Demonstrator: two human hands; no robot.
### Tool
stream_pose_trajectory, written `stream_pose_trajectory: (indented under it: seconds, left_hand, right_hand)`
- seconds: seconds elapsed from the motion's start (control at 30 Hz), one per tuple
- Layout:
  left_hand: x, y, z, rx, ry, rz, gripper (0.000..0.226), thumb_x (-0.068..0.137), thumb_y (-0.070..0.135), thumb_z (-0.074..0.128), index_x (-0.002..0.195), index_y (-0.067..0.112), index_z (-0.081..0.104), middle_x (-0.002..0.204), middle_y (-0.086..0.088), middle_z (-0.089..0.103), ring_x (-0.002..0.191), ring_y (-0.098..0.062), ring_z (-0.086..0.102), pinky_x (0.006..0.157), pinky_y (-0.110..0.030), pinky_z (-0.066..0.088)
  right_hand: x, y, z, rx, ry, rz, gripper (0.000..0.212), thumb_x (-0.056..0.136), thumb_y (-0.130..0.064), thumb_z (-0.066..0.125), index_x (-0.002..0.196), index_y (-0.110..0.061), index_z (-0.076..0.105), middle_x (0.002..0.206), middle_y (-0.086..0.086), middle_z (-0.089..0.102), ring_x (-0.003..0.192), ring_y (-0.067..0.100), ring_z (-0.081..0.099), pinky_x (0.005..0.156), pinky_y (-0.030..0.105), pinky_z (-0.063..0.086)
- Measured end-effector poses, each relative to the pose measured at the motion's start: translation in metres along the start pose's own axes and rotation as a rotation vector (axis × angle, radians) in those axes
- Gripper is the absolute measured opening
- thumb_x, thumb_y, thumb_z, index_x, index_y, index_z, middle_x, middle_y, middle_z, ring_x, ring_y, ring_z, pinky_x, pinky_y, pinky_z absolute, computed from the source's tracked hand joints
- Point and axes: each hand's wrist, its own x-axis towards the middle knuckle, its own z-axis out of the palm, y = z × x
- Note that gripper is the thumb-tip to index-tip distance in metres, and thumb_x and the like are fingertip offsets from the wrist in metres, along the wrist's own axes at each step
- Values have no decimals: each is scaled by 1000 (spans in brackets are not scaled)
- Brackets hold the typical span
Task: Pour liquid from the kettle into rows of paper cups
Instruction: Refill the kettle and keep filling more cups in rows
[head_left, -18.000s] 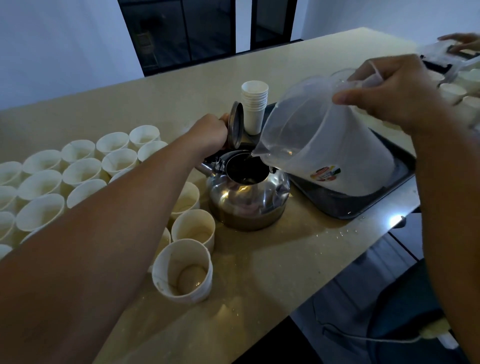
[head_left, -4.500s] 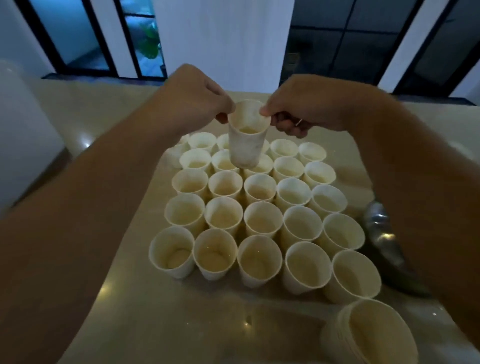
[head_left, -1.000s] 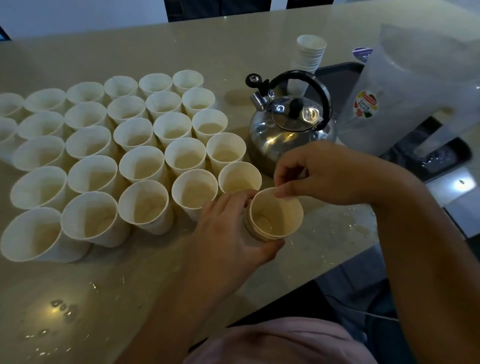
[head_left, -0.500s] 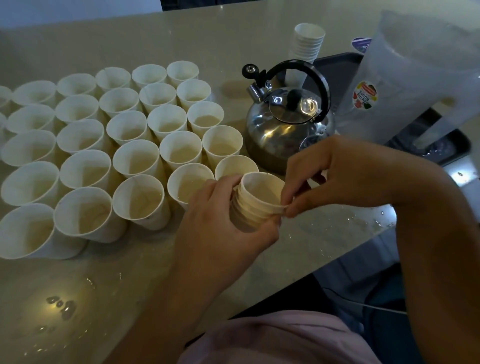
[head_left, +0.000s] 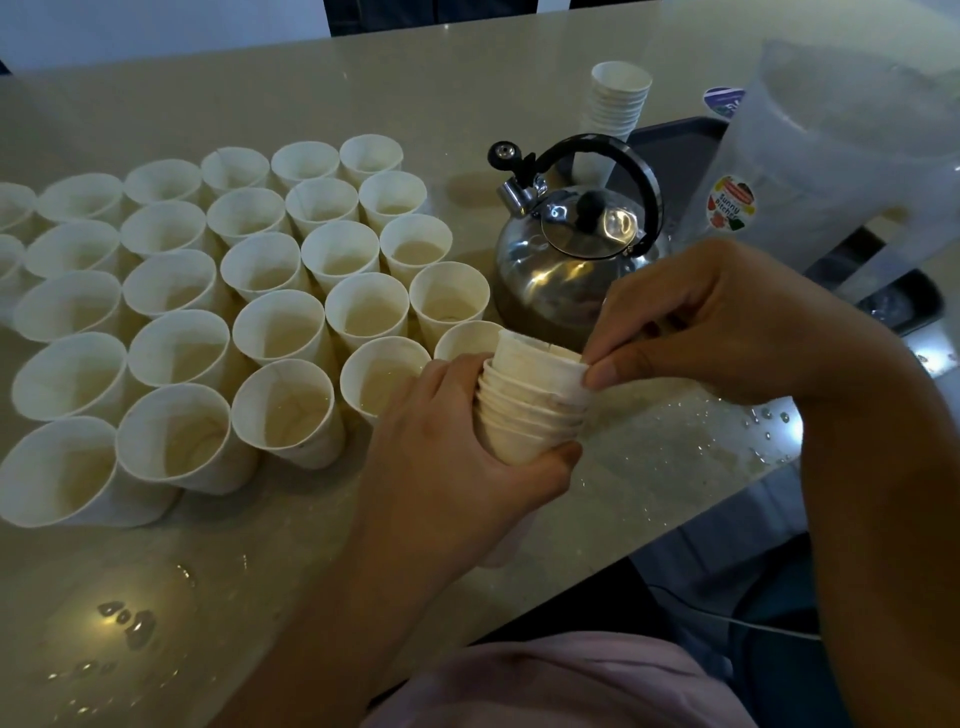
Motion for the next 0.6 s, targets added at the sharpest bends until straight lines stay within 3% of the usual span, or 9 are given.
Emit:
stream_pose_trajectory:
  seconds: [0.13, 0.3, 0.4, 0.5, 0.6]
  left_hand:
    - [-3, -3, 1, 40, -32, 2, 72, 56, 78, 65, 116, 39, 54, 101, 21, 54, 95, -6, 52, 81, -41, 52]
    - [-7, -3, -2, 20, -82, 10, 82, 56, 73, 76, 126, 46, 43, 117, 25, 55, 106, -5, 51, 88, -43, 51]
    - [-6, -1, -4, 114, -155, 35, 86, 62, 71, 77, 132, 50, 30, 119, 29, 47, 111, -4, 45, 94, -39, 47]
    - [-7, -1, -1, 202, -166, 66, 89, 64, 67, 78, 136, 47, 28, 125, 24, 49, 116, -5, 46, 96, -33, 42]
    - [-9, -3, 0, 242, -156, 59, 89, 64, 64, 77, 136, 45, 28, 129, 20, 52, 116, -9, 47, 93, -31, 37]
  right_hand:
    - [-8, 1, -17, -52, 198, -28, 9, 86, -37, 72, 94, -32, 72, 92, -12, 73, 85, 11, 70, 79, 27, 58]
    - [-16, 6, -38, -281, 465, -104, 17, 91, -27, 74, 97, -12, 71, 89, 14, 65, 76, 28, 59, 69, 38, 49]
    - [-18, 11, -41, -352, 380, -34, 14, 89, -30, 75, 95, -17, 74, 90, 3, 66, 74, 16, 60, 64, 34, 47]
    - [-14, 19, -24, -379, 162, 127, 10, 80, -44, 69, 88, -44, 64, 89, -19, 61, 82, 2, 60, 67, 12, 44]
    - [-10, 37, 0, -351, 56, 192, 10, 78, -39, 68, 85, -42, 62, 87, -19, 60, 84, -5, 59, 71, 3, 44]
